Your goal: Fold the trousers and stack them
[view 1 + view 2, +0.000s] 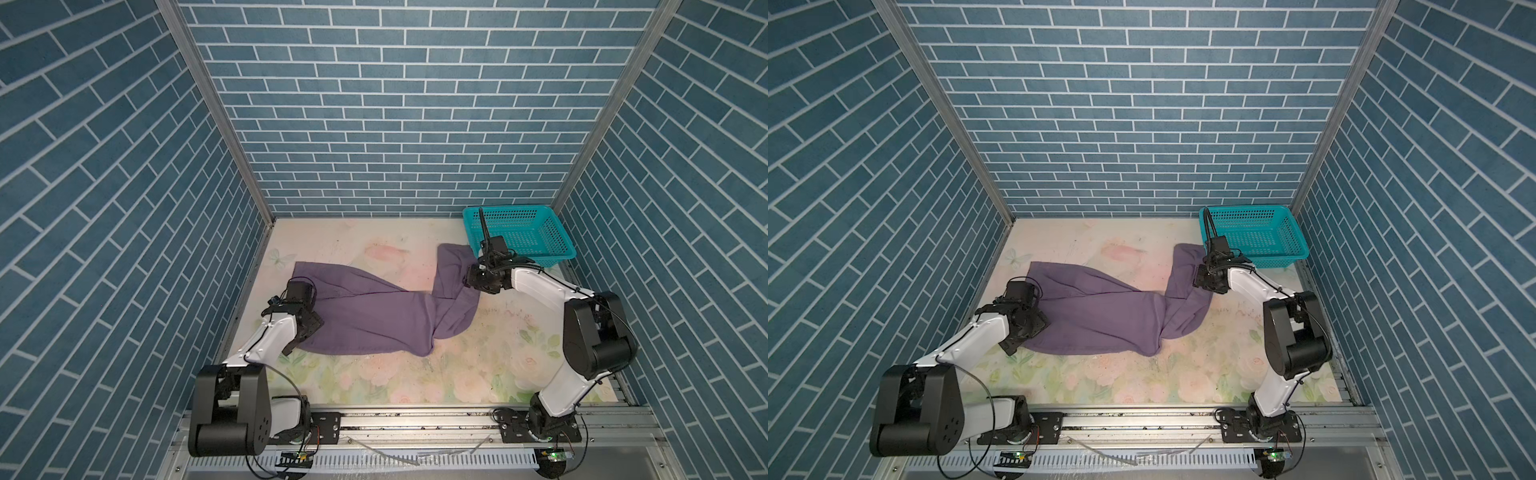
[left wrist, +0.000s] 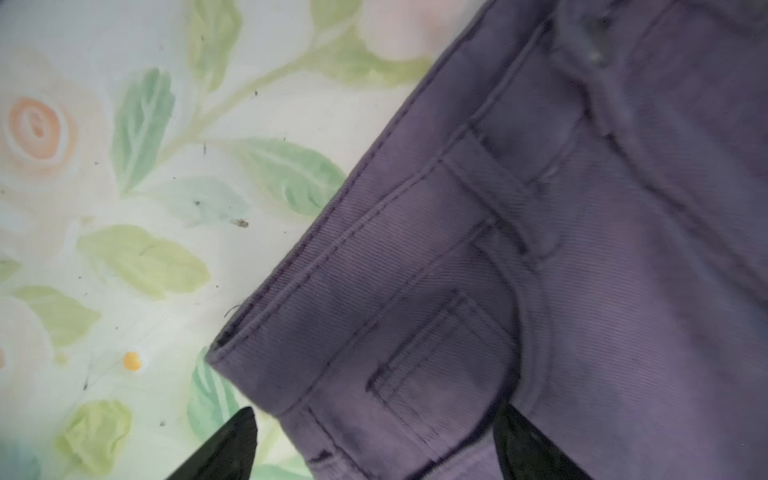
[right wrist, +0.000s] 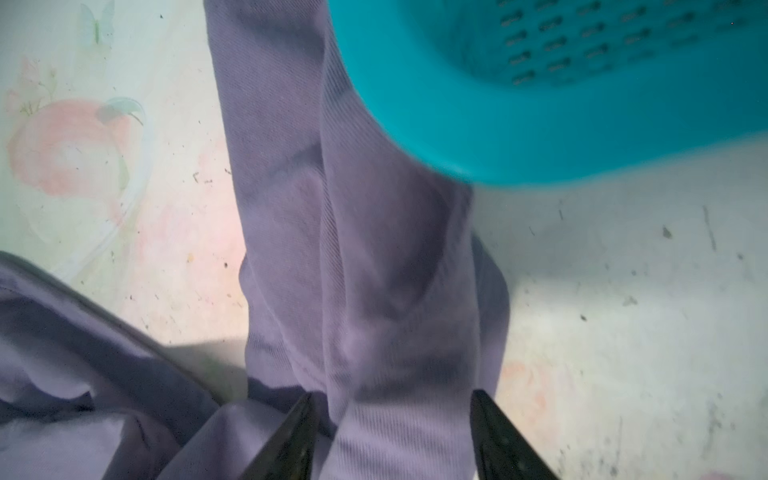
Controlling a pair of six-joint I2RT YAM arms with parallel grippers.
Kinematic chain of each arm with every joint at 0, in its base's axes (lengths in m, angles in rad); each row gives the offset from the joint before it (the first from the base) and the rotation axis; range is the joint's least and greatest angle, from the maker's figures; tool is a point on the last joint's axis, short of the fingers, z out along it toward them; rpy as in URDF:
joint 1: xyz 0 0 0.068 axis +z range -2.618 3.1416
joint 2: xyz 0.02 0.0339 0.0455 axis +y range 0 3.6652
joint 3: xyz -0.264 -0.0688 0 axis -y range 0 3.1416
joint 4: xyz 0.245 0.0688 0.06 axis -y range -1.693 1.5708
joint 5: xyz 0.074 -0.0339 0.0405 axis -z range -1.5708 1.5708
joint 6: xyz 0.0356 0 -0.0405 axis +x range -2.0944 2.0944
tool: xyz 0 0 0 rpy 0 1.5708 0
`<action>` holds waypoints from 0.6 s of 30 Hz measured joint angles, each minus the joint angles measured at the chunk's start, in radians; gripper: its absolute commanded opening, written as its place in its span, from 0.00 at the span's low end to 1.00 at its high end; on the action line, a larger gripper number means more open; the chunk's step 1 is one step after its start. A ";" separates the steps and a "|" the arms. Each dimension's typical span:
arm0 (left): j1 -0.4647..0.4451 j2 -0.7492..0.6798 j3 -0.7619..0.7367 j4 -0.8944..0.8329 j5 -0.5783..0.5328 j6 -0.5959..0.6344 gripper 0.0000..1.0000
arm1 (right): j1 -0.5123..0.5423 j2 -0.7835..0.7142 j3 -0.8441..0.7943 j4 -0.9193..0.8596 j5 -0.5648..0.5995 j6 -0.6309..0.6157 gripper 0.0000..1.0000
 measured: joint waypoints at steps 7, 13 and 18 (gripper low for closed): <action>0.039 0.090 0.011 0.064 0.040 0.010 0.48 | -0.001 0.115 0.056 0.020 -0.004 -0.025 0.01; 0.071 0.118 0.028 0.115 0.072 0.017 0.07 | 0.001 0.086 0.108 -0.021 -0.021 -0.027 0.00; 0.113 0.114 0.025 0.129 0.108 0.019 0.00 | 0.011 -0.100 0.140 -0.095 -0.013 -0.029 0.00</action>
